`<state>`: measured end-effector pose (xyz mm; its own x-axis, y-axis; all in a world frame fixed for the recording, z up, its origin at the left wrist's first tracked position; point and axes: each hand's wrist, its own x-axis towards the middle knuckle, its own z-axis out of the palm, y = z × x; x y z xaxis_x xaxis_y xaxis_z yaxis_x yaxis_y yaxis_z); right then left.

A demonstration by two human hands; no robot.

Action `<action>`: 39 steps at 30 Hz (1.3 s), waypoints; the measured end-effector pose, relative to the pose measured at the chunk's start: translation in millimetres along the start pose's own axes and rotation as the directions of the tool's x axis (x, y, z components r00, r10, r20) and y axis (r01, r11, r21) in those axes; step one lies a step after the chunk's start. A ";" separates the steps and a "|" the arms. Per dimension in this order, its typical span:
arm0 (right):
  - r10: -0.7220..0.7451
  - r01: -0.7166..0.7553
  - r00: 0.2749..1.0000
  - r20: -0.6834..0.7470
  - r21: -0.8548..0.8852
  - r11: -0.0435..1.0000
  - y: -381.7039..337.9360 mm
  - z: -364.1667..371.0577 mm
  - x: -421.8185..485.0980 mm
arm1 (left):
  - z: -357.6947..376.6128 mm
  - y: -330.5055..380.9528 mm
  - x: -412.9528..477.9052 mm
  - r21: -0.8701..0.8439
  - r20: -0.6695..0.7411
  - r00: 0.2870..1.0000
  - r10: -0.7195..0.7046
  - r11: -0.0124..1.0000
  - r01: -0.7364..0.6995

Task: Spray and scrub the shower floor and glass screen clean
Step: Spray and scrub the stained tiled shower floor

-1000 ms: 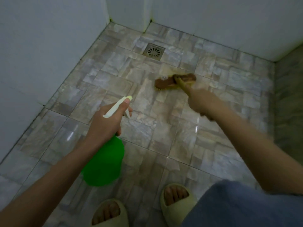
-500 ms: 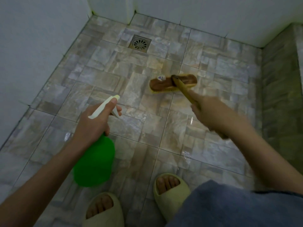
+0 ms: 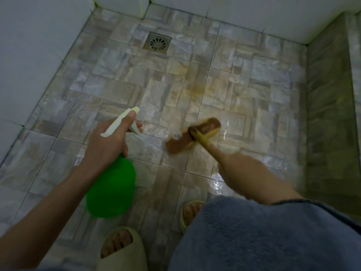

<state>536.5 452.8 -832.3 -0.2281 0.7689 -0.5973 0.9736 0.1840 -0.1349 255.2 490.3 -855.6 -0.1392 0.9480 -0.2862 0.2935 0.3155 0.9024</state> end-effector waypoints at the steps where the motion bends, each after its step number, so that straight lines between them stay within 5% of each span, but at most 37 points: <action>1: -0.008 0.008 1.000 0.027 0.004 1.000 -2.3 3.2 -9.1 | 0.6 0.1 1.0 0.003 -0.001 1.000 -0.007 1.000 0.007; 7: -0.015 0.023 0.989 -0.145 0.057 0.998 -11.4 -37.6 92.3 | 1.7 4.1 -0.4 -0.013 0.015 0.999 -0.037 0.999 0.037; 13: 0.090 -0.088 0.993 -0.073 0.036 0.996 -13.0 -7.7 29.7 | -7.9 4.2 3.3 -0.015 -0.021 0.999 -0.037 0.999 0.037; 19: 0.026 -0.001 0.986 -0.165 0.153 0.988 -14.1 -78.8 147.9 | -7.7 -0.9 11.1 -0.042 -0.014 0.999 -0.043 0.998 0.043; 25: 0.116 -0.109 0.992 -0.046 0.125 0.986 -10.7 -53.2 97.3 | -9.1 5.2 20.3 -0.074 -0.066 0.997 -0.038 0.997 0.033; 31: -0.012 0.037 0.978 -0.207 0.113 0.993 -18.0 -106.8 197.9 | -12.7 5.6 31.0 -0.070 -0.075 0.995 -0.060 0.996 0.055; 39: 0.005 -0.003 0.998 -0.068 0.030 1.000 8.7 -107.8 159.6 | -18.3 8.1 45.5 -0.064 -0.088 0.996 -0.027 0.998 0.021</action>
<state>507.9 643.1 -843.6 -0.2231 0.8098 -0.5426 0.9740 0.1630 -0.1572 233.9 535.2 -855.4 -0.2300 0.9318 -0.2809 0.2293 0.3324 0.9148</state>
